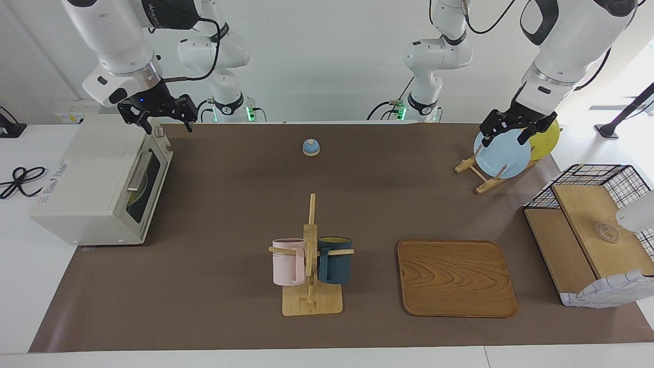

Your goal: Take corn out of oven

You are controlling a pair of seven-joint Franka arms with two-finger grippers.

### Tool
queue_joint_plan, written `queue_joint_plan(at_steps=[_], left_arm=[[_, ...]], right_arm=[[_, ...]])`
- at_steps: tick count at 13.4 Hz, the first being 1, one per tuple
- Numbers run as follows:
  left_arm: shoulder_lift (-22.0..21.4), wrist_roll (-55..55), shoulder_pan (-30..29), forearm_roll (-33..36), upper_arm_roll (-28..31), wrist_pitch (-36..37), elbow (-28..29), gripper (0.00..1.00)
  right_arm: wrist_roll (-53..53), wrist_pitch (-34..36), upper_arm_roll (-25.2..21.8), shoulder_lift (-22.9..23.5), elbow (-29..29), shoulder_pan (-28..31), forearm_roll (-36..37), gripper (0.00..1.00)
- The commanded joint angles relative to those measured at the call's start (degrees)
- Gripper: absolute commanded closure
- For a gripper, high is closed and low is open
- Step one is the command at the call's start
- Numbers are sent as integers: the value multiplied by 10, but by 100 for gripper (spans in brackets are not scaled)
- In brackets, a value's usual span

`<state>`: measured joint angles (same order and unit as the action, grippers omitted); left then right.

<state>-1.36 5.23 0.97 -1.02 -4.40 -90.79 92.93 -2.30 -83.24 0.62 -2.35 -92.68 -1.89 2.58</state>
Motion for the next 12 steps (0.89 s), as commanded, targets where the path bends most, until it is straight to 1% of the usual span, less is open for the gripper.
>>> queue_joint_plan(at_steps=[1, 4, 6, 7, 8, 9, 10, 11, 12], left_arm=[[-4, -4, -5, 10, -3, 12, -6, 0], [-4, -4, -5, 10, -3, 12, -6, 0], [-4, -4, -5, 10, -3, 12, -6, 0], [-4, -4, -5, 10, -3, 12, -6, 0], [-4, -4, -5, 10, -3, 12, -6, 0], [-4, -4, -5, 10, -3, 12, -6, 0], [-4, -3, -5, 10, -3, 12, -6, 0], [-4, -4, -5, 10, -3, 12, -6, 0], [-4, -4, -5, 10, -3, 12, -6, 0]], right_arm=[[6, -3, 3, 2, 4, 6, -15, 0], [7, -5, 2, 0, -3, 8, -14, 0], [-20, -12, 2, -4, -15, 27, -15, 0], [-59, -36, 3, -8, -31, 35, -15, 38], [-80, -52, 2, -19, -57, 36, -15, 80], [-85, -71, 1, -32, -89, 43, -15, 100], [-98, -99, 1, -46, -124, 63, -15, 100], [-133, -141, 1, -63, -167, 78, -15, 100], [-150, -176, 1, -73, -198, 91, -14, 100]])
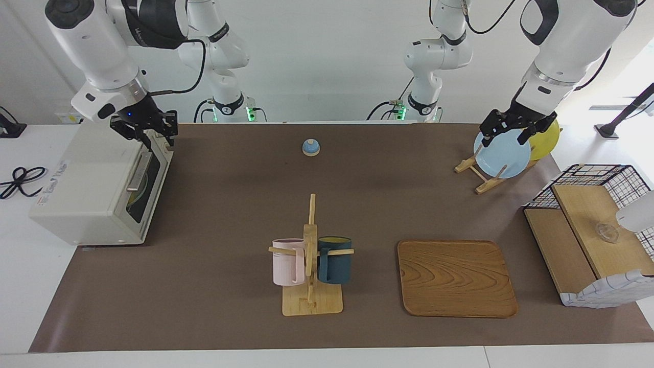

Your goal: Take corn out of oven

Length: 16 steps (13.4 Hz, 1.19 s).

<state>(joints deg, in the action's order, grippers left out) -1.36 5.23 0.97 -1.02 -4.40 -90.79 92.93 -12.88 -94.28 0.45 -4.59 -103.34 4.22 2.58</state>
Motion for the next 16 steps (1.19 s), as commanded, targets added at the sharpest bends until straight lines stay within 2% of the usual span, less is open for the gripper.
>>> queue_joint_plan(at_steps=[1, 5, 8, 16], left_arm=[[-4, -4, -5, 10, -3, 13, -6, 0], [-4, -4, -2, 10, -3, 13, -6, 0], [-5, -3, -4, 10, -3, 16, -4, 0], [-7, -3, -5, 10, -3, 9, 1, 0]], right_arm=[[-45, -90, 3, -53, -112, 48, -14, 100], [6, -135, 2, -38, -147, 62, -2, 100], [11, -153, 2, -21, -147, 77, 12, 100], [-6, -158, 3, -9, -147, 90, 33, 100]])
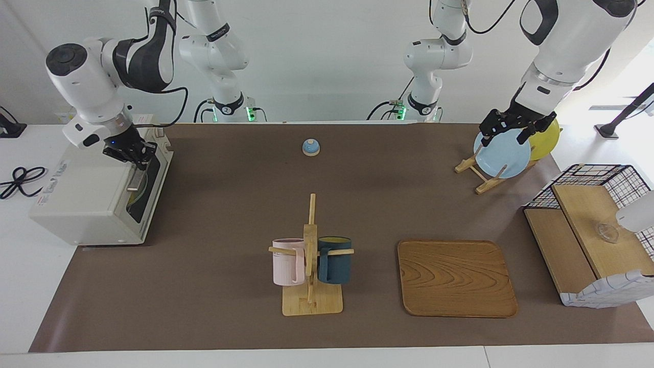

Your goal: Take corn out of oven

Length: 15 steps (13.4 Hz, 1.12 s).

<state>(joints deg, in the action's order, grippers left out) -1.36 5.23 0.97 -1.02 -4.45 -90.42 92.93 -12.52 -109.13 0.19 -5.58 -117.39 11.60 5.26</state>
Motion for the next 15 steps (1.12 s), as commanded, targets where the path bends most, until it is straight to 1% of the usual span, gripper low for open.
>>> queue_joint_plan(at_steps=[1, 6, 9, 11, 15], left_arm=[[-7, -2, -5, 10, -3, 5, 1, 0], [-7, -7, -6, 10, -2, 2, 1, 0], [-7, -4, -5, 10, -2, 2, 1, 0], [-7, -4, -5, 10, -2, 2, 1, 0], [-7, -2, -5, 10, -3, 2, 1, 0]], right_arm=[[-9, -8, 5, 4, -11, 21, 6, 100], [-2, -5, 7, 4, -19, 5, -4, 100], [-1, -13, 7, 13, -20, -10, -8, 100], [0, -30, 7, 25, -24, -17, -19, 100], [2, -71, 8, 54, -28, -44, -19, 100]])
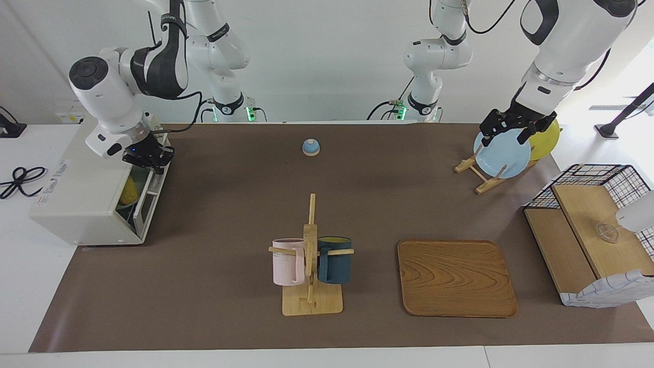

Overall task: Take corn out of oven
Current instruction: 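Pull the toaster oven door open with the right gripper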

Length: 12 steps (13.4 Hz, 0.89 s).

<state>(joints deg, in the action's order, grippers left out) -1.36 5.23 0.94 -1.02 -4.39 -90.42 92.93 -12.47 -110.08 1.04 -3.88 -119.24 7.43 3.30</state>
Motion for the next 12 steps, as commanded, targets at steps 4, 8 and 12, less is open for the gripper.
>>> queue_joint_plan(at_steps=[4, 8, 12], left_arm=[[-7, -3, -5, 10, -4, 2, 1, 0], [-7, -4, -5, 10, -3, 2, 1, 0], [-7, -4, -6, 10, -3, 2, 1, 0]], right_arm=[[41, -111, -1, 58, -34, -38, 0, 100], [51, -181, -1, 65, -74, -44, 0, 100], [74, -227, 2, 83, -102, -50, 0, 100]])
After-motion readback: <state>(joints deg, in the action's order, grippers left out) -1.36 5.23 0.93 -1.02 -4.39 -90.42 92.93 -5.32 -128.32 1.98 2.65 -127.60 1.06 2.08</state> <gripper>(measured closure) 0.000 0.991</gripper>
